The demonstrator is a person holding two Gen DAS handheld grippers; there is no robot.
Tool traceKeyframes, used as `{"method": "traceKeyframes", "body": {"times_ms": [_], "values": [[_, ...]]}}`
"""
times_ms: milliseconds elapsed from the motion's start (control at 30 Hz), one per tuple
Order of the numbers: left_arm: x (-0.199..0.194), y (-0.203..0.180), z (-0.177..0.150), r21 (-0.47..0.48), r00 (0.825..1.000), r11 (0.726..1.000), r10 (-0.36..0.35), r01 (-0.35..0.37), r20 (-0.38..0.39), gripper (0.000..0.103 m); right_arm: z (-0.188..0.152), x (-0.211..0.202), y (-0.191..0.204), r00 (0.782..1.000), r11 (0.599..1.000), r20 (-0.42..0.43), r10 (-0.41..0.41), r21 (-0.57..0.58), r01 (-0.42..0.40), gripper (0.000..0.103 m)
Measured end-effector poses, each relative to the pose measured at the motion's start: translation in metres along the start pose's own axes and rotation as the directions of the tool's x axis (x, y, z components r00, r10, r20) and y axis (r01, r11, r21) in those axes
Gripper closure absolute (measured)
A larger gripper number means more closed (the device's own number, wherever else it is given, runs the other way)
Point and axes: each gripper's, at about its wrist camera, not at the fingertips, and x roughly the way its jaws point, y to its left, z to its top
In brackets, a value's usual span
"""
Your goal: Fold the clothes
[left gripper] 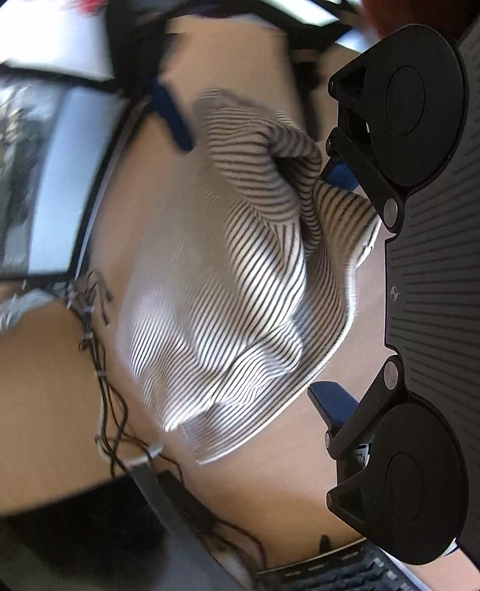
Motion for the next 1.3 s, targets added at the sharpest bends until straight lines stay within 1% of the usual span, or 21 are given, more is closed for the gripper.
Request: {"method": "traceKeyframes", "body": {"times_ms": [167, 200, 233, 267, 300, 333, 367, 400, 433, 467, 500, 600, 667, 867, 967, 1033, 1100, 1133, 1200, 1267, 1300], "values": [[0.001, 0.017, 0.014, -0.170, 0.998, 0.983, -0.066, 0.064, -0.005, 0.000, -0.013, 0.022, 0.018, 0.991, 0.981, 0.036, -0.132, -0.140, 0.136, 0.015], [0.001, 0.019, 0.016, -0.195, 0.997, 0.978, -0.076, 0.073, -0.003, 0.000, -0.013, 0.027, 0.020, 0.987, 0.973, 0.049, -0.156, -0.165, 0.162, 0.021], [-0.001, 0.021, 0.016, -0.210, 0.997, 0.975, -0.079, 0.077, -0.001, 0.000, -0.008, 0.030, 0.017, 0.985, 0.973, 0.048, -0.165, -0.155, 0.170, 0.032], [-0.003, 0.022, 0.016, -0.223, 0.997, 0.972, -0.082, 0.080, 0.000, 0.000, -0.002, 0.032, 0.013, 0.985, 0.975, 0.043, -0.169, -0.135, 0.174, 0.057], [-0.007, 0.026, 0.015, -0.229, 0.997, 0.970, -0.082, 0.083, 0.012, 0.000, 0.009, 0.031, -0.004, 0.992, 0.991, 0.016, -0.126, -0.032, 0.126, 0.059], [-0.012, 0.029, 0.014, -0.233, 0.996, 0.969, -0.082, 0.086, 0.027, 0.000, 0.017, 0.029, -0.024, 0.997, 0.993, 0.002, -0.078, 0.089, 0.078, 0.061], [-0.018, 0.036, 0.012, -0.248, 0.995, 0.964, -0.088, 0.096, 0.041, 0.000, 0.024, 0.027, -0.044, 0.999, 0.978, -0.003, -0.033, 0.206, 0.033, 0.062], [-0.024, 0.043, 0.008, -0.265, 0.994, 0.958, -0.095, 0.107, 0.056, 0.000, 0.031, 0.024, -0.064, 1.000, 0.947, -0.002, 0.013, 0.320, -0.011, 0.062], [-0.026, 0.050, 0.004, -0.286, 0.995, 0.953, -0.085, 0.098, 0.056, 0.000, 0.034, 0.023, -0.080, 0.999, 0.922, -0.001, 0.036, 0.387, -0.033, 0.062], [-0.029, 0.057, 0.000, -0.308, 0.996, 0.948, -0.072, 0.085, 0.054, 0.000, 0.036, 0.022, -0.094, 0.999, 0.897, 0.001, 0.053, 0.440, -0.048, 0.062], [-0.031, 0.064, -0.004, -0.329, 0.997, 0.941, -0.059, 0.072, 0.051, 0.000, 0.036, 0.023, -0.103, 0.998, 0.887, -0.005, 0.059, 0.458, -0.050, 0.063], [-0.035, 0.080, -0.015, -0.383, 1.000, 0.924, -0.011, 0.022, 0.029, 0.000, 0.035, 0.026, -0.114, 0.997, 0.889, -0.043, 0.068, 0.456, -0.041, 0.063], [-0.034, 0.083, -0.020, -0.399, 1.000, 0.917, -0.006, 0.012, 0.018, 0.000, 0.039, 0.026, -0.107, 0.997, 0.915, -0.057, 0.054, 0.403, -0.027, 0.064], [-0.032, 0.075, -0.016, -0.342, 0.999, 0.939, -0.022, 0.029, 0.026, 0.000, 0.054, 0.023, -0.083, 0.997, 0.976, -0.083, -0.002, 0.216, 0.020, 0.065], [-0.030, 0.073, -0.011, -0.340, 0.999, 0.939, -0.039, 0.049, 0.035, 0.000, 0.053, 0.022, -0.056, 0.994, 0.998, -0.102, -0.048, 0.028, 0.051, 0.065], [-0.029, 0.074, -0.009, -0.341, 0.998, 0.939, -0.044, 0.053, 0.036, 0.000, 0.045, 0.030, -0.032, 0.988, 0.988, -0.110, -0.105, -0.127, 0.091, 0.065], [-0.028, 0.074, -0.009, -0.341, 0.998, 0.938, -0.047, 0.055, 0.031, 0.000, 0.034, 0.038, -0.008, 0.981, 0.952, -0.094, -0.170, -0.272, 0.139, 0.059], [-0.027, 0.074, -0.009, -0.342, 0.998, 0.938, -0.049, 0.055, 0.027, 0.000, 0.030, 0.041, 0.002, 0.978, 0.935, -0.072, -0.196, -0.316, 0.164, 0.057], [-0.025, 0.074, -0.009, -0.343, 0.998, 0.938, -0.053, 0.056, 0.019, 0.000, 0.025, 0.049, 0.019, 0.971, 0.903, -0.029, -0.235, -0.375, 0.208, 0.044], [-0.025, 0.072, -0.008, -0.336, 0.998, 0.940, -0.060, 0.062, 0.016, 0.000, 0.024, 0.057, 0.031, 0.967, 0.883, 0.014, -0.255, -0.403, 0.238, 0.035], [-0.026, 0.071, -0.008, -0.332, 0.998, 0.941, -0.063, 0.065, 0.015, 0.000, 0.025, 0.061, 0.035, 0.965, 0.875, 0.031, -0.259, -0.416, 0.248, 0.034]]}}
